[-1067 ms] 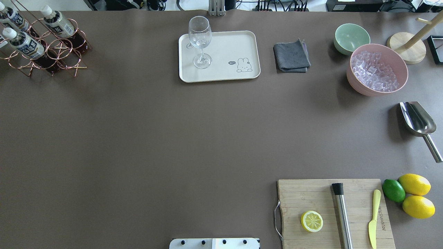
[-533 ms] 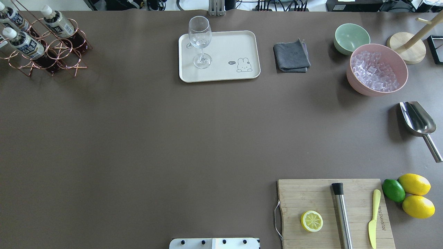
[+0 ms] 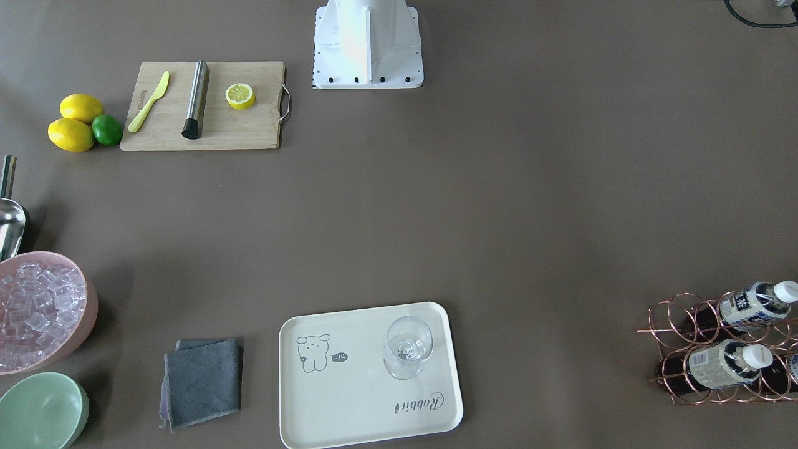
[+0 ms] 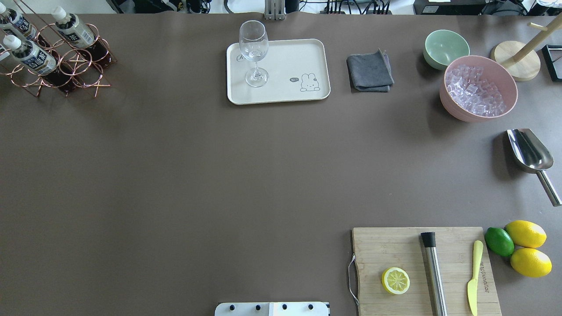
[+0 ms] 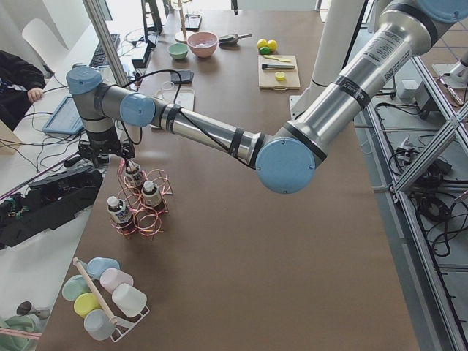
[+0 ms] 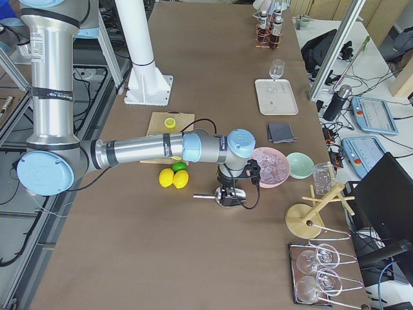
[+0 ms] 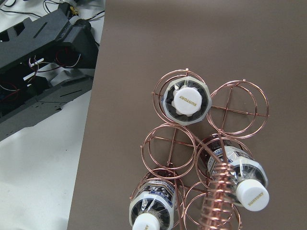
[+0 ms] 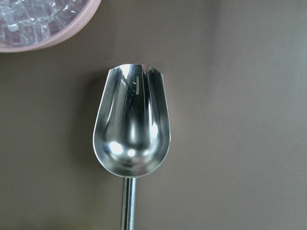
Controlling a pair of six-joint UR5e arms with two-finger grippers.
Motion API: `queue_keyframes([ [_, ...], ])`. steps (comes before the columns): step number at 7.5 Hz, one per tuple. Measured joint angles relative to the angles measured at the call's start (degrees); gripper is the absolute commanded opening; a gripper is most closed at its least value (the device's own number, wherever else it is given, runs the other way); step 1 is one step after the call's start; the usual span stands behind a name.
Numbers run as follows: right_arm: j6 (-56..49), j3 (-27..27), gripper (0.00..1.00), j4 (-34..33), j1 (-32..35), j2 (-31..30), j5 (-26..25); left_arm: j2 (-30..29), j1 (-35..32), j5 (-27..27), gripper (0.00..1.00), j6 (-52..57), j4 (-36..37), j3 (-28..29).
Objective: Take tea from basket to plate
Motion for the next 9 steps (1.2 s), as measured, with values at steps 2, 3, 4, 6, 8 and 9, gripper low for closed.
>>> queue_keyframes([
  [2, 0.0, 0.0, 1.00, 0.0, 0.0, 0.0, 0.0, 0.1, 0.4, -0.2, 0.97, 0.8, 0.2, 0.3],
  [3, 0.0, 0.0, 1.00, 0.0, 0.0, 0.0, 0.0, 0.2, 0.6, -0.4, 0.97, 1.3, 0.4, 0.3],
  [4, 0.0, 0.0, 1.00, -0.1, 0.0, 0.0, 0.0, 0.2, 0.8, -1.3, 0.96, 2.5, 1.0, 0.4],
  [6, 0.0, 0.0, 1.00, -0.1, 0.0, 0.0, 0.0, 0.2, 1.3, -2.4, 0.96, 4.1, 3.0, 0.4],
  [8, 0.0, 0.0, 1.00, -0.1, 0.0, 0.0, 0.0, 0.2, 1.6, -3.0, 0.95, 4.5, 4.6, 0.1],
  [9, 0.0, 0.0, 1.00, -0.1, 0.0, 0.0, 0.0, 0.2, 1.6, -3.1, 0.82, 4.6, 4.8, 0.0],
])
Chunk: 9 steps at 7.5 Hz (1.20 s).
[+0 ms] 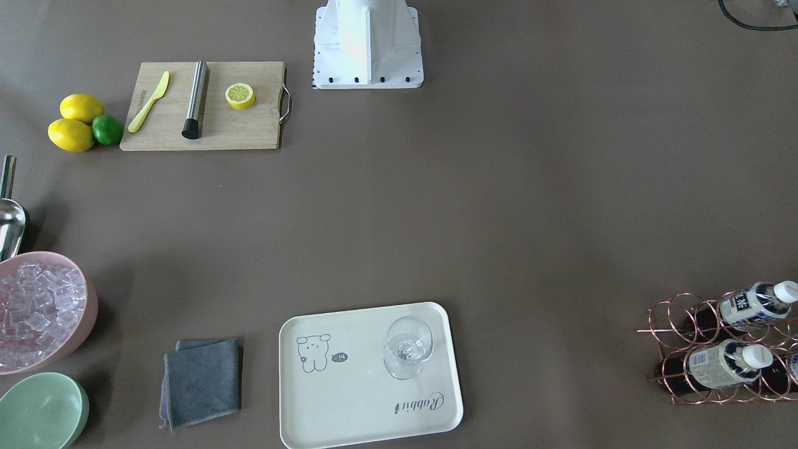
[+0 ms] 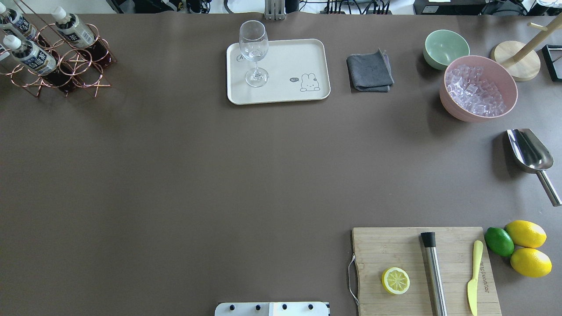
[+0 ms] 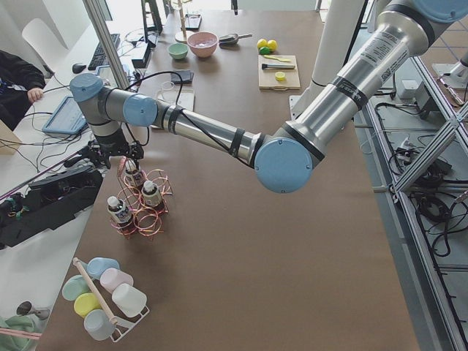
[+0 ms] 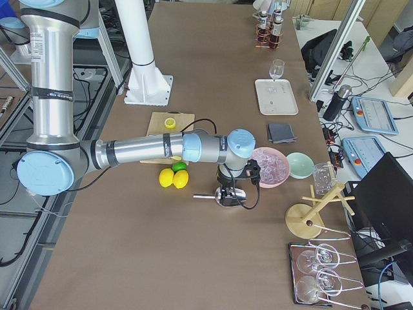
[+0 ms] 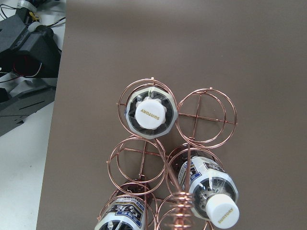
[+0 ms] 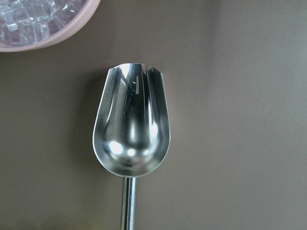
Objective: Take tea from basket to plate
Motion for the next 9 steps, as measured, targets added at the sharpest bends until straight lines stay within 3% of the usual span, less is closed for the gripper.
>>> queue_keyframes([
  [2, 0.0, 0.0, 1.00, 0.0, 0.0, 0.0, 0.0, 0.0, -0.1, 0.0, 0.67, 0.4, 0.2, 0.0],
  [5, 0.0, 0.0, 1.00, -0.2, 0.0, 0.0, 0.0, 0.0, -0.5, 0.0, 0.54, 1.5, 1.0, 0.2],
  [6, 0.0, 0.0, 1.00, -0.2, 0.0, 0.0, 0.0, -0.1, -0.7, -0.1, 0.40, 1.6, 1.6, 0.1],
  [9, 0.0, 0.0, 1.00, -0.2, 0.0, 0.0, 0.0, -0.2, -1.2, -0.1, 0.14, 1.7, 2.2, 0.1],
])
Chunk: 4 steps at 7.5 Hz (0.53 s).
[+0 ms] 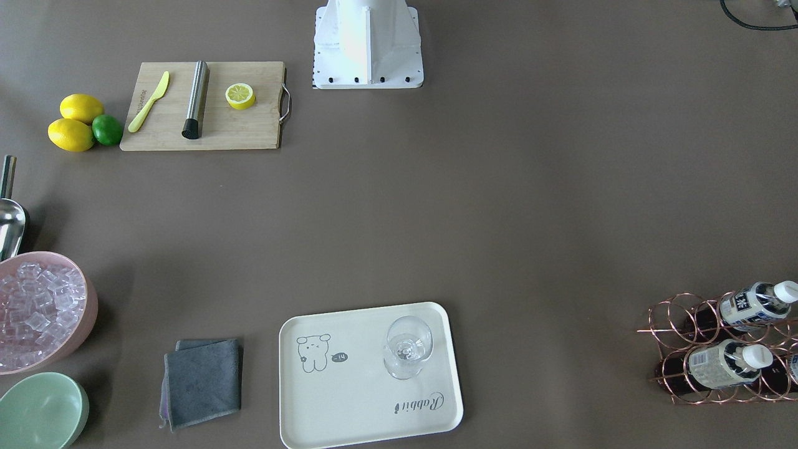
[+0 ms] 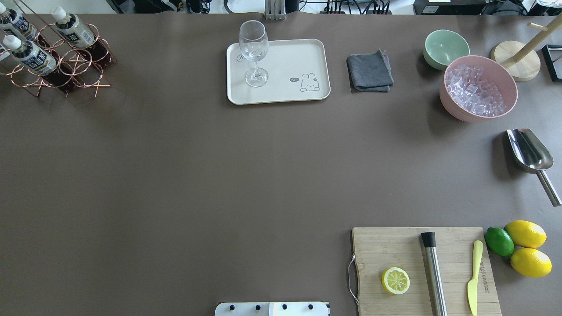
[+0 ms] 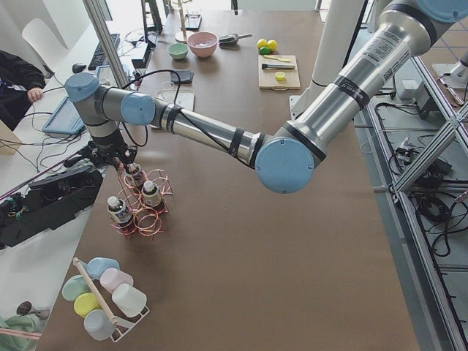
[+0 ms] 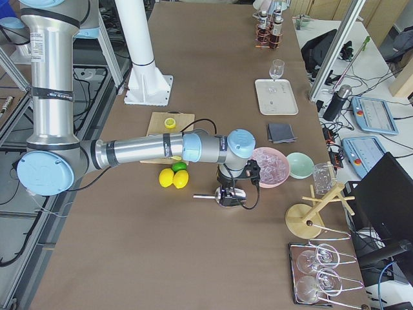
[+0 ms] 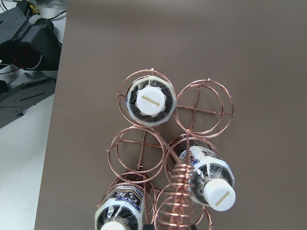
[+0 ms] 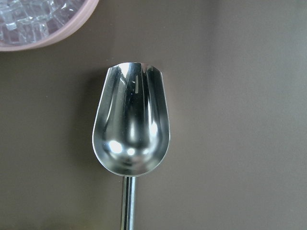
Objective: Take tea from basket to plate
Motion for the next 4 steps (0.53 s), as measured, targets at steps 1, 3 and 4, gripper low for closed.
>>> queue_keyframes([
  [1, 0.0, 0.0, 1.00, 0.0, 0.0, 0.0, 0.0, 0.0, 0.0, 0.0, 0.00, 0.0, 0.0, 0.0],
  [3, 0.0, -0.1, 1.00, 0.1, 0.0, 0.0, 0.0, 0.1, -0.1, 0.0, 0.00, 0.0, 0.1, -0.1],
  [4, 0.0, -0.1, 1.00, 0.1, 0.0, 0.0, 0.0, 0.1, -0.3, -0.1, 0.00, 0.0, 0.3, -0.2],
])
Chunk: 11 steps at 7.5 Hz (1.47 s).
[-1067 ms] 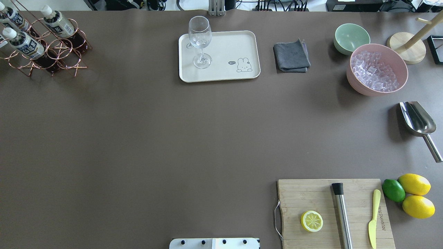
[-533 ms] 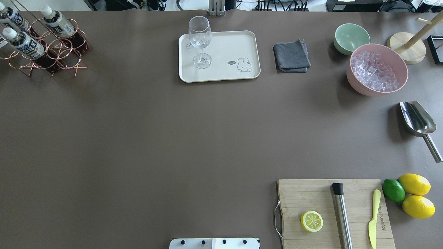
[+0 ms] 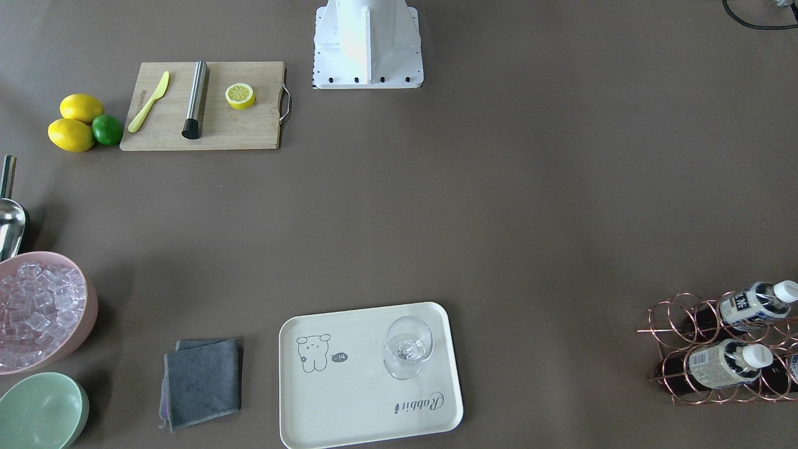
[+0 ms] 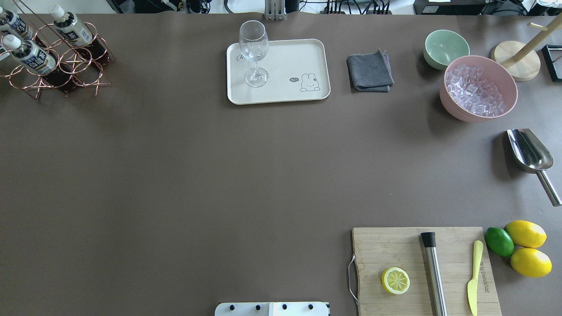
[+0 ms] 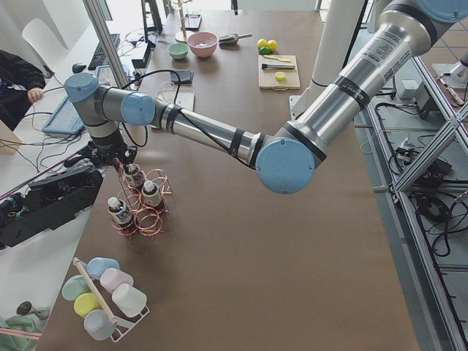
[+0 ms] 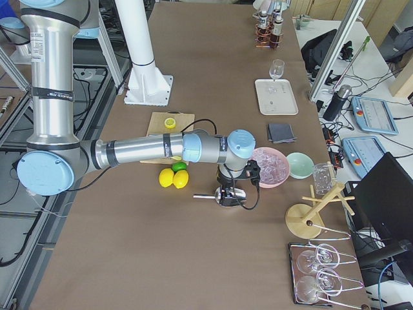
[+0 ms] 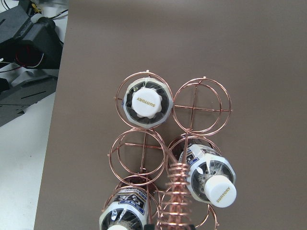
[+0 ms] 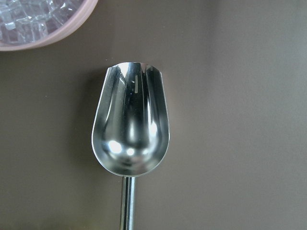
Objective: Take tea from basket to plate
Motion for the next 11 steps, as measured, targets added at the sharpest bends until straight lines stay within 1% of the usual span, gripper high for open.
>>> queue_keyframes([
  [2, 0.0, 0.0, 1.00, 0.1, 0.0, 0.0, 0.0, -0.2, -0.8, -0.8, 0.00, 0.0, 2.2, -1.4],
  [4, -0.2, 0.0, 1.00, 0.3, 0.0, 0.0, 0.0, -0.5, -1.7, -1.0, 0.00, -0.1, 5.2, -4.1],
  [6, -0.3, 0.1, 1.00, 0.3, 0.0, 0.0, 0.1, 0.4, -3.4, -1.0, 0.00, -0.1, 9.0, -10.8],
  [7, -0.3, -0.2, 1.00, 0.3, -0.1, 0.0, 0.0, 0.7, -4.1, -0.8, 0.00, -0.5, 12.6, -15.0],
  [9, -0.4, -1.5, 1.00, 0.3, -0.1, 0.2, 0.1, 0.9, -4.7, -0.4, 0.00, -0.8, 23.0, -24.1],
  [10, -0.4, -1.7, 1.00, 0.3, -0.2, 0.4, 0.0, 0.9, -4.8, -0.3, 0.00, -0.9, 28.8, -27.5],
  [11, -0.4, -1.8, 1.00, 0.3, -0.2, 0.5, 0.0, 1.3, -4.8, -0.3, 0.00, -0.9, 31.7, -29.9],
])
